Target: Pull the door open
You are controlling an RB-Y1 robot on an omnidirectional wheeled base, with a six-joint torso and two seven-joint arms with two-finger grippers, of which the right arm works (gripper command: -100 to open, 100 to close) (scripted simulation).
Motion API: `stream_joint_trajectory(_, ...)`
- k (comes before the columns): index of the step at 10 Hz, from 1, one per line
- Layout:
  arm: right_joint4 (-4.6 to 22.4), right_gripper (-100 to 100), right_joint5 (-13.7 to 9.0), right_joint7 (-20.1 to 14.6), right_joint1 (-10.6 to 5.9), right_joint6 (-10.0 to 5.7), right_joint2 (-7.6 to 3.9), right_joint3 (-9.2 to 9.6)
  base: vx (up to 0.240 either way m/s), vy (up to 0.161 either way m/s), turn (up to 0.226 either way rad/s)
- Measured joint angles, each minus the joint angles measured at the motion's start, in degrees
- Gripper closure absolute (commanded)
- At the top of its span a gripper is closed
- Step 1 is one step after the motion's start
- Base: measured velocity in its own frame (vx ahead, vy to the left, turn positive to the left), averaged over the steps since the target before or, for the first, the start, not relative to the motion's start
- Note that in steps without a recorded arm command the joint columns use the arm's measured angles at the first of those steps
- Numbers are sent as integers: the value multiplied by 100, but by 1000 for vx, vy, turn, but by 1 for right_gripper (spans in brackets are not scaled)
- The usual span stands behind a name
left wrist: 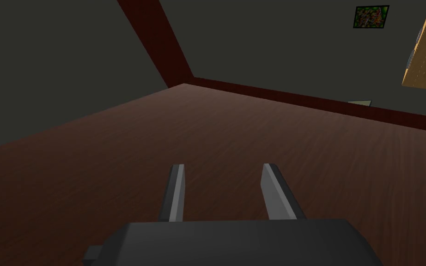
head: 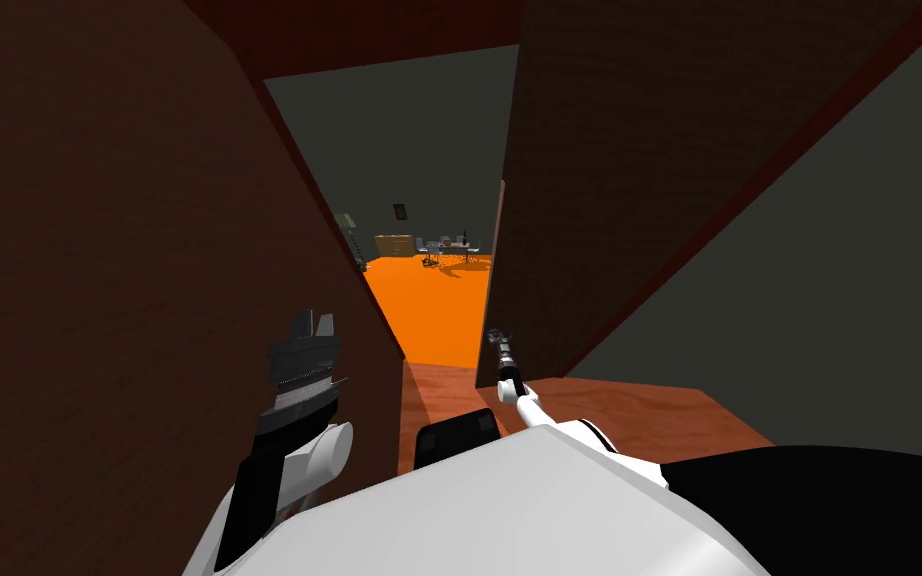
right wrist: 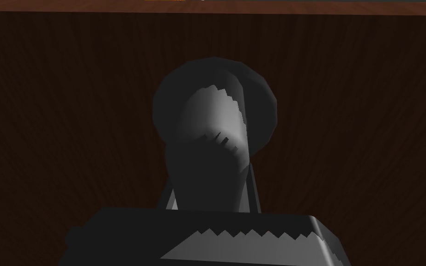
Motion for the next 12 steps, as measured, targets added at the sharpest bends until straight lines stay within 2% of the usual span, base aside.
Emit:
stream_joint_trajectory(2, 142, 100, 7, -51, 23, -23, -24, 18, -65, 14, 20)
stream_joint_trajectory(3, 57, 100, 23, -110, 94, -7, -73, 48, -93, -7, 34)
stream_joint_trajectory(5, 358, 100, 36, -271, -85, -181, -214, 79, -189, -28, 123)
stream_joint_trajectory(6, -43, 100, 66, -354, 146, -46, -273, 128, -150, -18, 29)
stream_joint_trajectory(7, -39, 100, 73, -396, 155, -14, -292, 145, -52, 6, -21)
stream_joint_trajectory(8, 132, 100, 71, -419, 97, -77, -301, 146, -3, 16, -22)
stream_joint_trajectory(9, 164, 100, 70, -422, 108, -79, -301, 145, -67, -8, 129)
stream_joint_trajectory(10, 211, 100, 84, -504, 112, -120, -386, 171, -153, -19, 203)
stream_joint_trajectory(11, 343, 100, 95, -623, 55, -224, -493, 192, -166, -32, 192)
stream_joint_trajectory(12, 325, 100, 107, -715, 67, -229, -571, 213, -150, -31, 180)
